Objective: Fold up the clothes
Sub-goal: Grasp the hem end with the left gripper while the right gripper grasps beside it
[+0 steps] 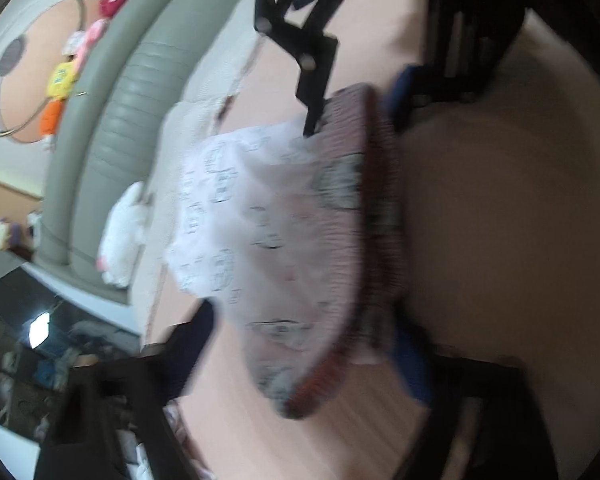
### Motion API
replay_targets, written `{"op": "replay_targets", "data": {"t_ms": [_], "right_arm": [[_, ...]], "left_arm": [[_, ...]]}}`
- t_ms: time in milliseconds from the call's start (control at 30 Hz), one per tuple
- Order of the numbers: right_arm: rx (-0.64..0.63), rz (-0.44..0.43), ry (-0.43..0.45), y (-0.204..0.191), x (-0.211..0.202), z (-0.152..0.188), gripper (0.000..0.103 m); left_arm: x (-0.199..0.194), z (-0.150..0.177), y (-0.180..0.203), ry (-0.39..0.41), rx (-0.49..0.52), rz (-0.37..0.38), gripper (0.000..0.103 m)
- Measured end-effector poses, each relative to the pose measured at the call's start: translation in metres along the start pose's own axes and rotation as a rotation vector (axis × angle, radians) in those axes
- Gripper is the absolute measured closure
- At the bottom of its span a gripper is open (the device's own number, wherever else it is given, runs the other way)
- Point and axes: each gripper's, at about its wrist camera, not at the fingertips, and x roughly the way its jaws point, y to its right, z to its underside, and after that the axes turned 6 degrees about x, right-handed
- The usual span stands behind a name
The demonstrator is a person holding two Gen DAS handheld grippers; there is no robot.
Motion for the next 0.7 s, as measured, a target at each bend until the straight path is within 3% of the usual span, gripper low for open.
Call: {"op": "replay_targets", "data": {"t_ms": [33, 67, 133, 333, 467, 567, 700], "right_arm": [[0.01, -0.007, -0.005, -0.001, 0.0, 0.0, 0.084], [0.032, -0.017, -0.01, 0.002, 0.001, -0.001, 0.085], [0.064, -0.046, -0.018, 0.007, 0.003, -0.002, 0.086], [0.118, -0.141, -0.044, 0.025, 0.006, -0.005, 0.088], [0.207, -0.232, -0.082, 0.041, 0.005, -0.007, 0.088], [0.242, -0.259, -0.101, 0.047, 0.003, -0.008, 0.088], [0.265, -0.224, -0.109, 0.053, -0.001, -0.01, 0.088]], "left_arm": [[-0.001, 0.0, 0.006, 0.006, 0.027, 0.01, 0.071], [-0.002, 0.0, 0.013, 0.013, 0.06, 0.008, 0.08], [-0.004, 0.001, 0.022, 0.03, 0.1, -0.013, 0.083], [-0.004, 0.002, -0.011, 0.039, -0.049, 0.158, 0.085], [-0.012, 0.0, -0.02, 0.043, -0.082, 0.207, 0.085], [-0.016, -0.002, -0.018, 0.032, -0.086, 0.196, 0.085], [-0.021, -0.006, -0.018, 0.024, -0.102, 0.144, 0.085]]}}
